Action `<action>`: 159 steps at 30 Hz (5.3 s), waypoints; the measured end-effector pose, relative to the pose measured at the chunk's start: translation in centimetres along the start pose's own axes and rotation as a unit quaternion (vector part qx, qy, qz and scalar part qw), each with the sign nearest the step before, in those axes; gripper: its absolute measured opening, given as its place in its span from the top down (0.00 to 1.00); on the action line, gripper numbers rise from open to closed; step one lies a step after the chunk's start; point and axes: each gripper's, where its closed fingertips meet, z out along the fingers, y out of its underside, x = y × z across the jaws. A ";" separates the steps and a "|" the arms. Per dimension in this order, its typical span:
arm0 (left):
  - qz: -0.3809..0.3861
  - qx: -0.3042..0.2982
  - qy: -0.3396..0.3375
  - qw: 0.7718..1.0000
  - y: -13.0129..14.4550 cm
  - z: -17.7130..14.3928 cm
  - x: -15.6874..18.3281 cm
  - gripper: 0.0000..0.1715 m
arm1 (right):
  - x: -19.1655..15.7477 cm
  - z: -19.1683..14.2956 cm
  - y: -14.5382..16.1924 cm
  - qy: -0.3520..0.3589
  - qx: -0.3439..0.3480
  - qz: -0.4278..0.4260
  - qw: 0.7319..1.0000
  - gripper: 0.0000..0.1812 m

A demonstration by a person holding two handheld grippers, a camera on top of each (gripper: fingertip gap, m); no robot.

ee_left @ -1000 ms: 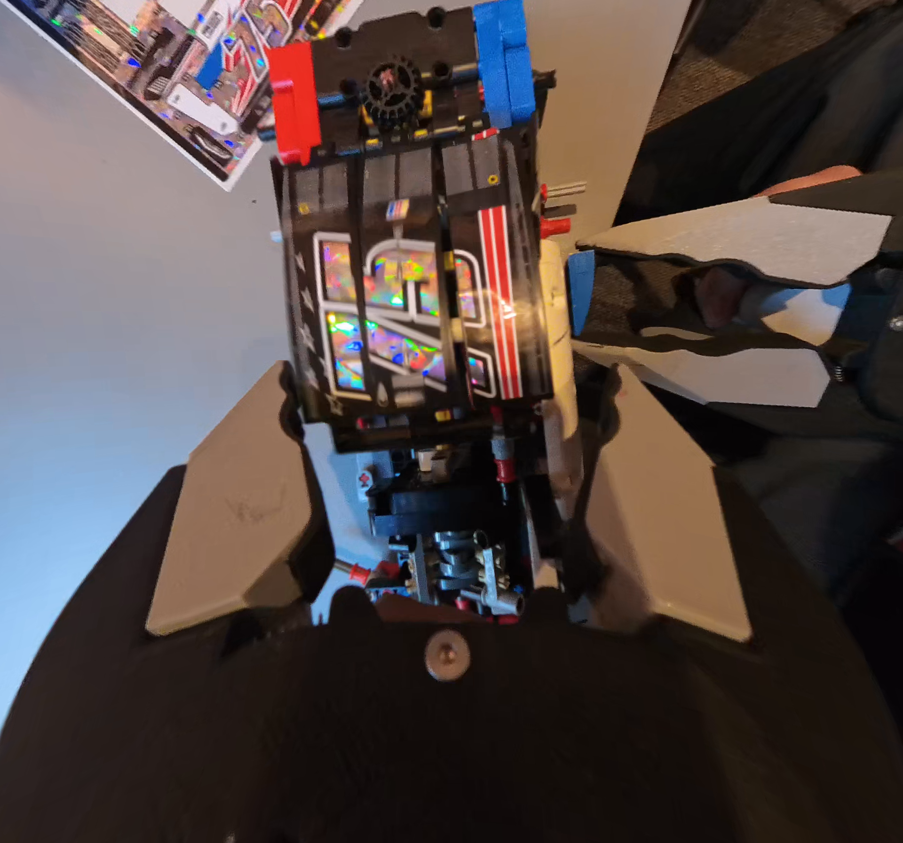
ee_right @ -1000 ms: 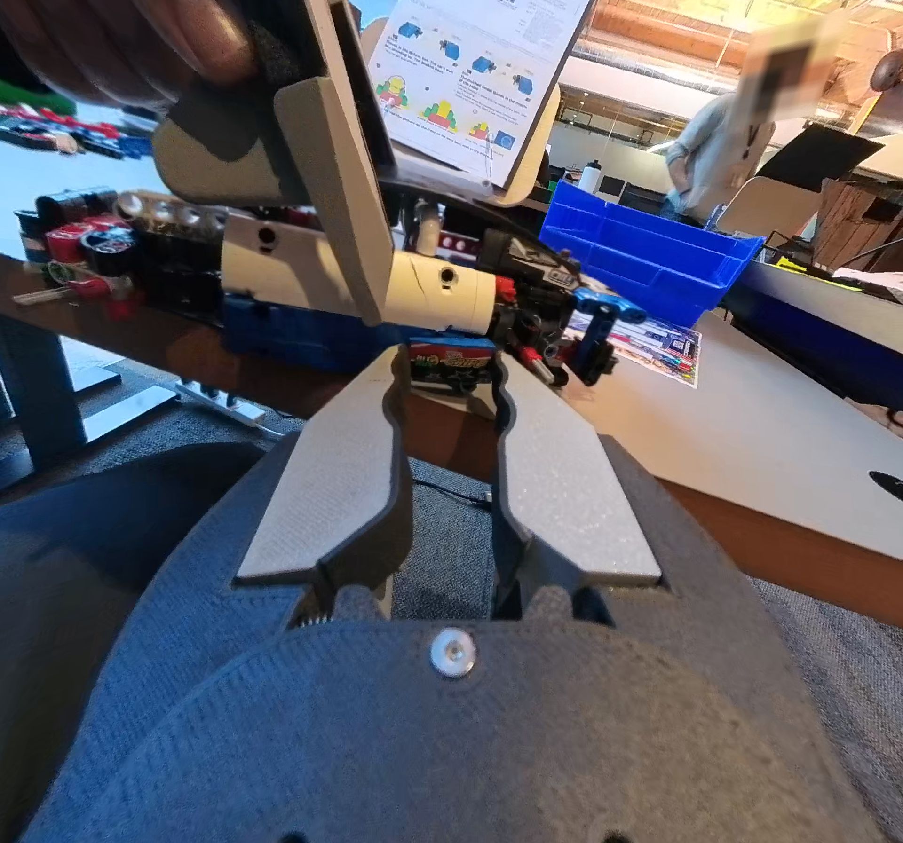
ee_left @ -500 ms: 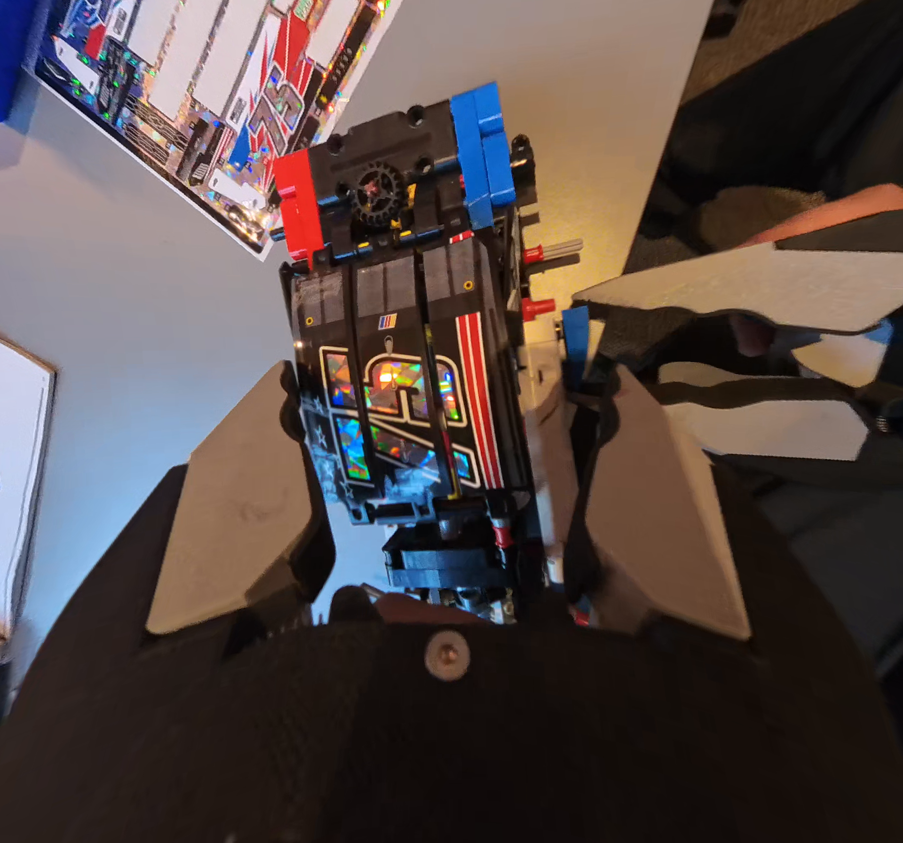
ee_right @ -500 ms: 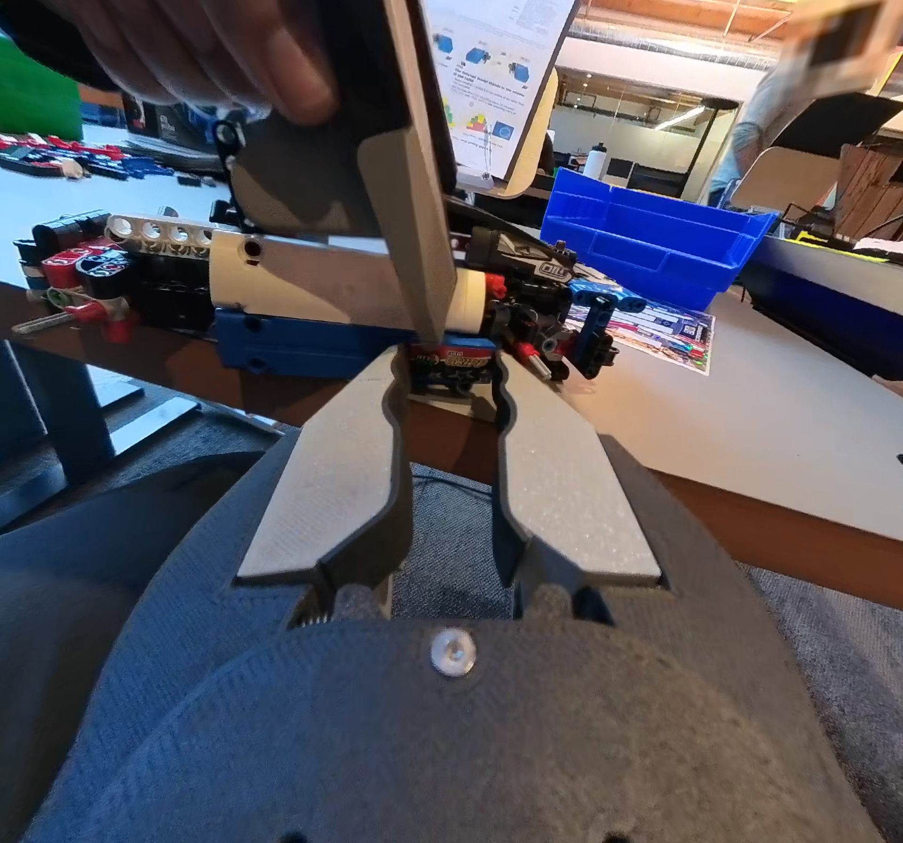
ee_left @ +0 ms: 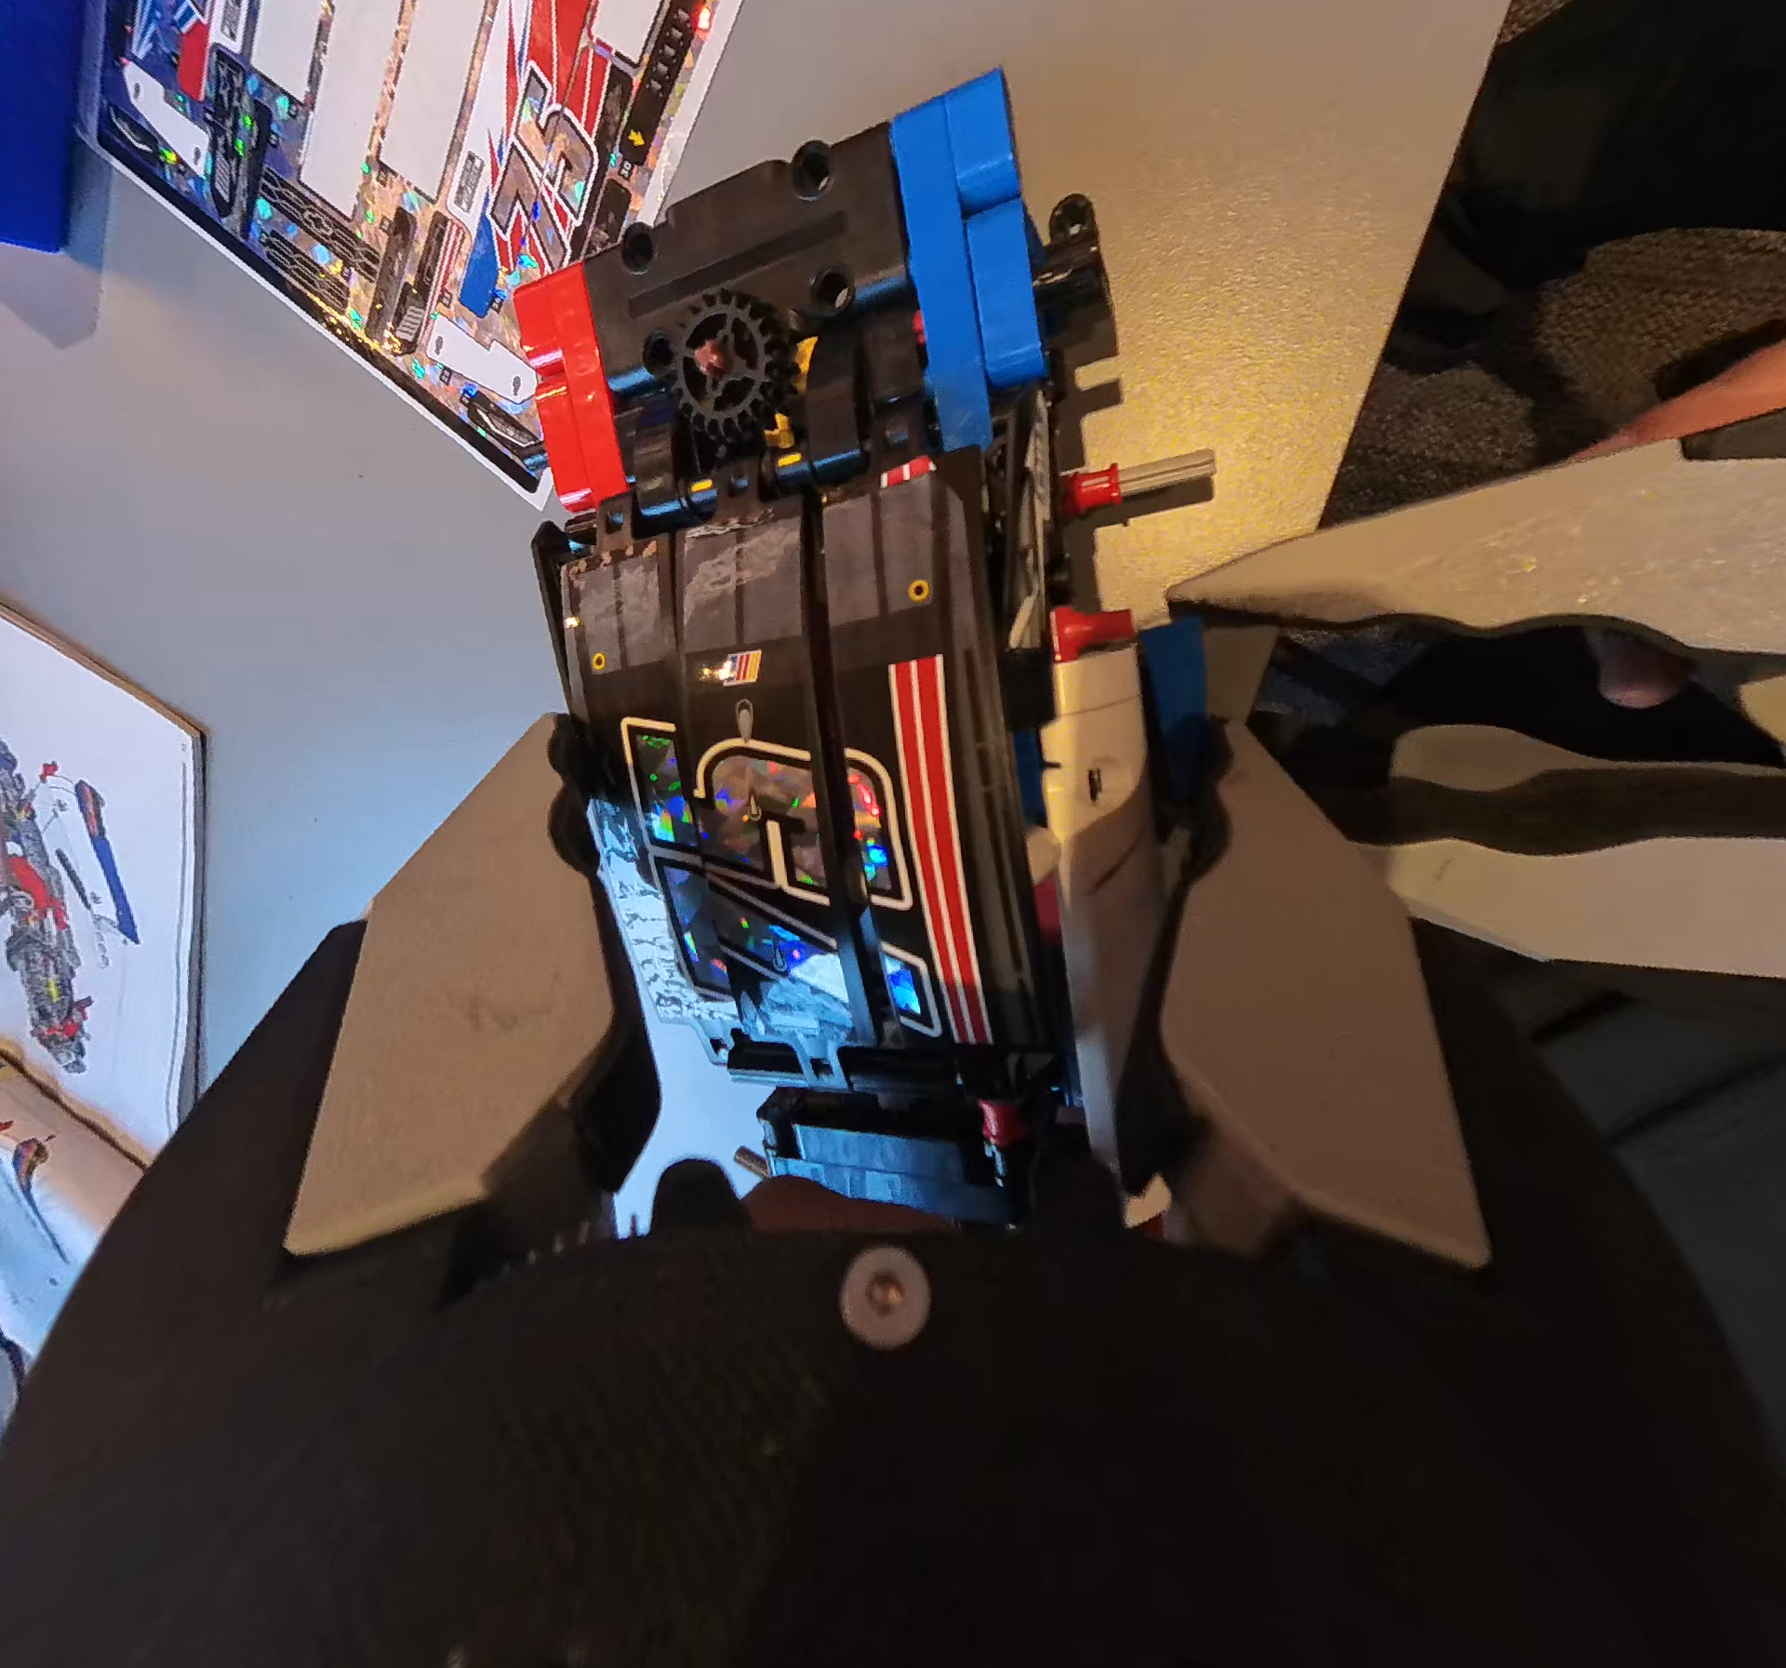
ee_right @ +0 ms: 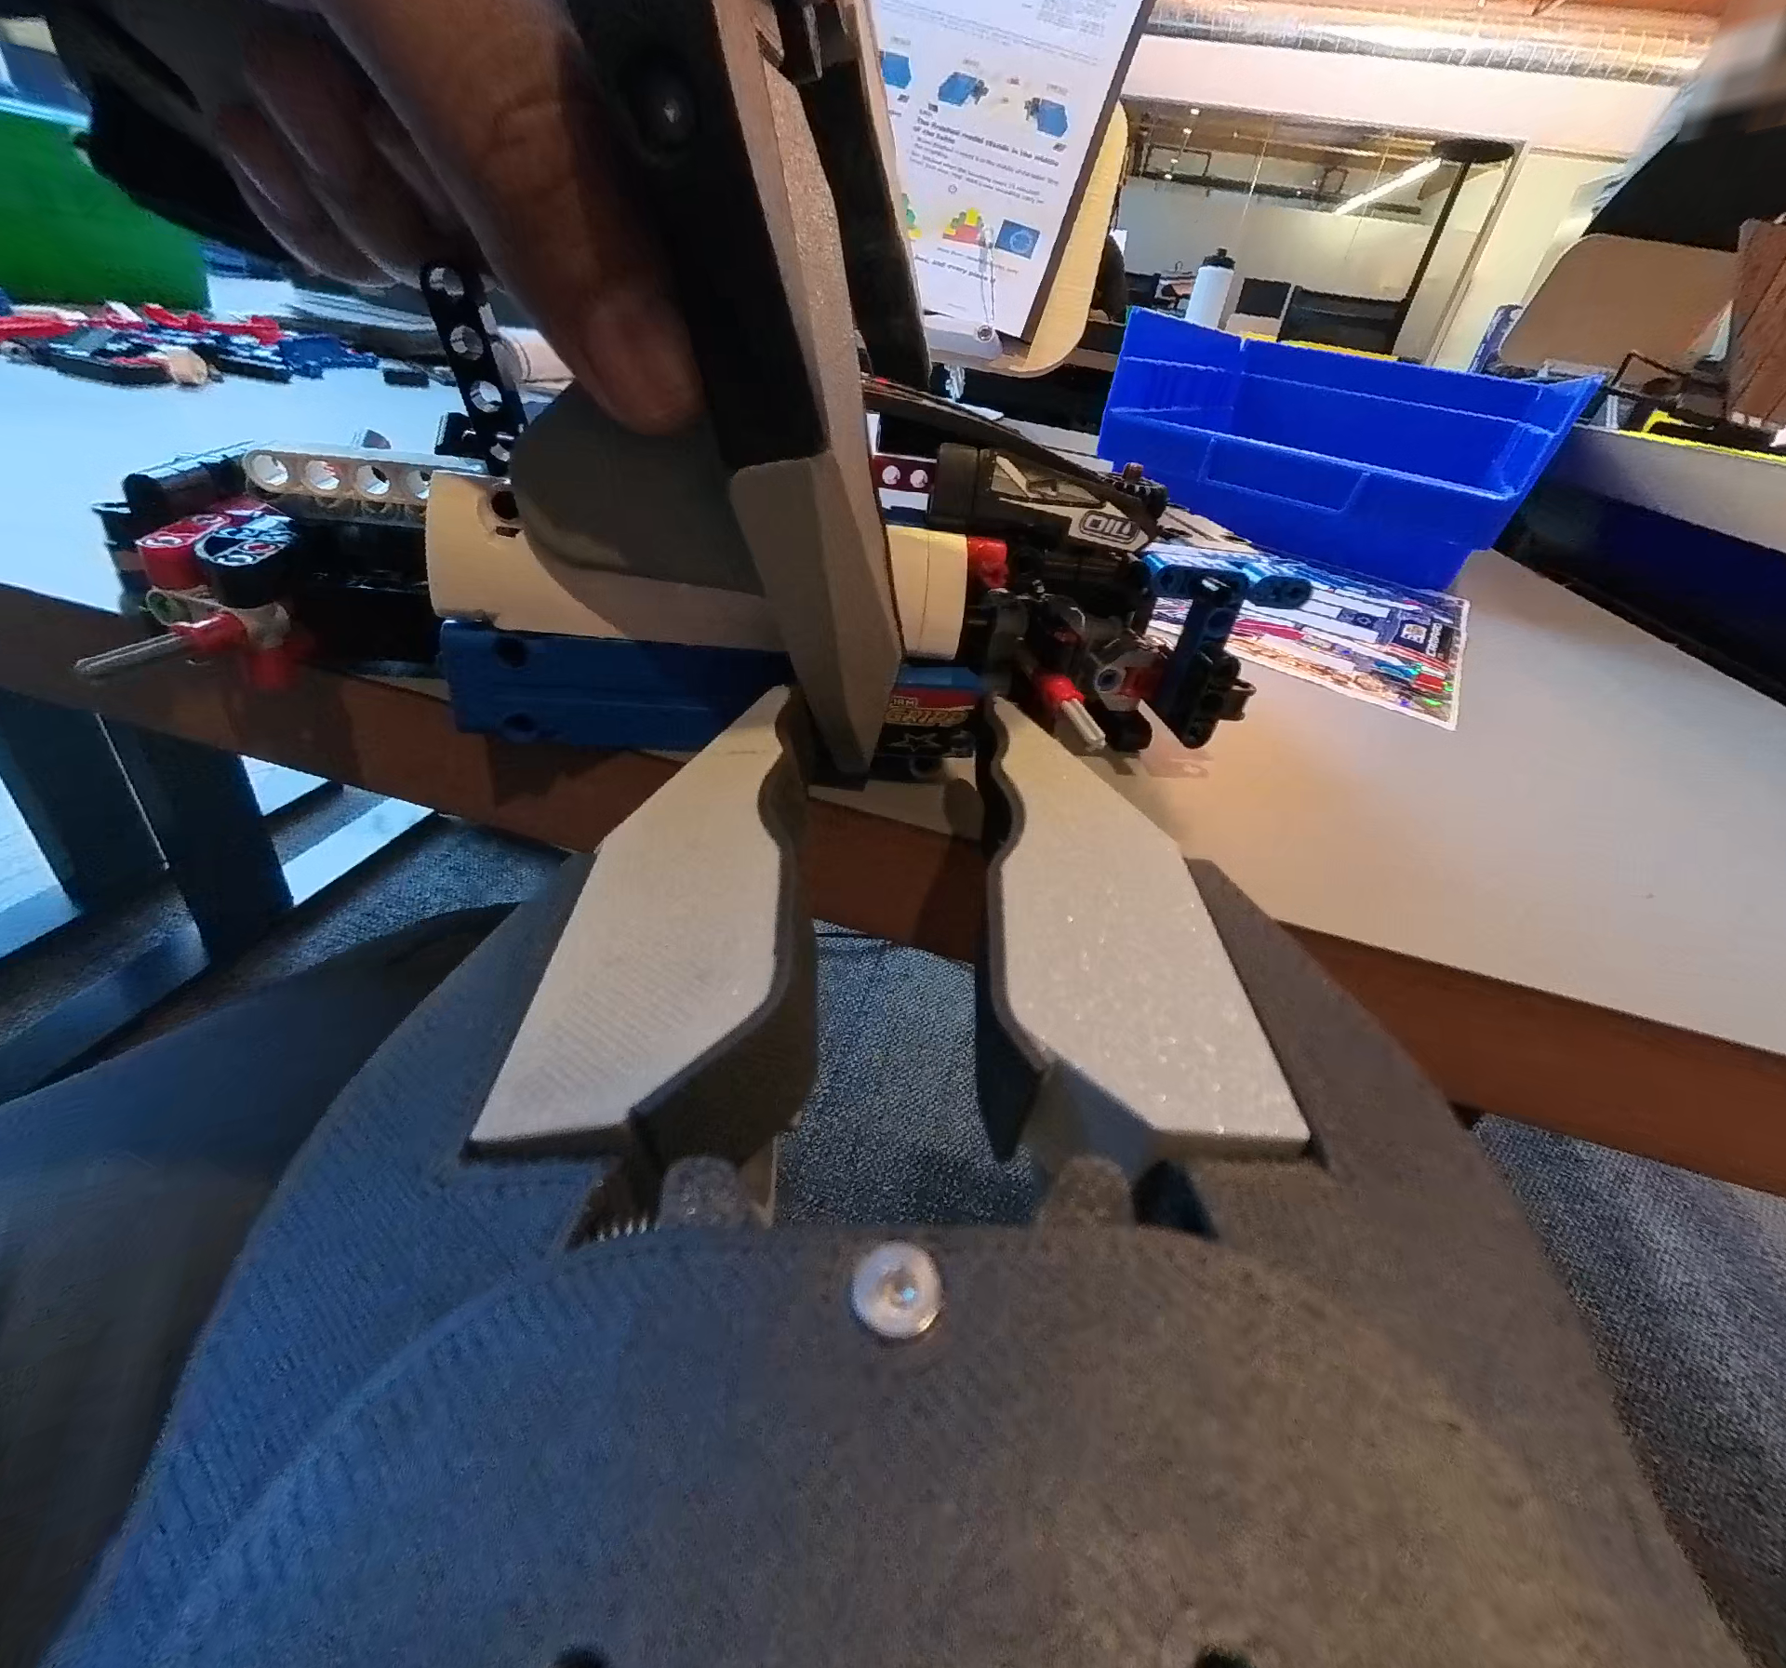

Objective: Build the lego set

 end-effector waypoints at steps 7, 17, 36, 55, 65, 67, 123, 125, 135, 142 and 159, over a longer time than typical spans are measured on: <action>0.012 -0.006 -0.004 1.000 0.2 0.1 -0.2 0.30 | -0.2 0.1 0.0 0.012 -0.015 -0.001 1.000 0.83; 0.031 -0.015 -0.013 0.999 0.4 0.3 -0.4 0.29 | -0.5 0.3 0.0 0.010 -0.020 -0.014 1.000 0.84; 0.042 -0.011 0.000 0.999 0.3 0.3 -0.6 0.30 | 0.3 -1.0 -0.5 -0.166 0.006 -0.002 0.986 0.97; 0.077 -0.049 -0.001 0.996 0.8 0.3 -0.8 0.30 | -0.7 0.4 0.9 -0.229 -0.083 -0.006 0.970 0.94; 0.070 -0.051 0.002 0.996 0.8 0.3 -0.9 0.31 | -0.6 -0.1 -0.3 -0.130 0.020 -0.064 0.989 0.93; 0.072 -0.056 0.001 0.996 0.8 0.3 -0.8 0.31 | -0.7 -0.2 -0.3 -0.108 0.040 -0.064 0.991 0.93; 0.201 -0.083 -0.002 0.976 6.1 -1.7 -0.4 0.29 | -6.9 -0.5 -0.9 -0.237 0.111 -0.007 0.965 0.99; 0.197 -0.081 -0.001 0.977 6.2 -1.7 -0.4 0.29 | -6.9 -0.4 -0.6 -0.238 0.103 -0.009 0.966 0.99; 0.195 -0.080 0.004 0.978 6.2 -1.7 -0.5 0.29 | -7.2 -0.2 -0.7 -0.217 0.097 -0.046 0.970 0.96; 0.197 -0.078 0.005 0.977 6.2 -1.7 -0.5 0.29 | -7.4 -0.1 -1.4 -0.212 0.095 -0.046 0.972 0.94; 0.186 -0.062 0.010 0.981 6.4 -1.7 -0.7 0.30 | -7.4 0.5 -0.9 -0.201 0.047 -0.096 0.974 0.95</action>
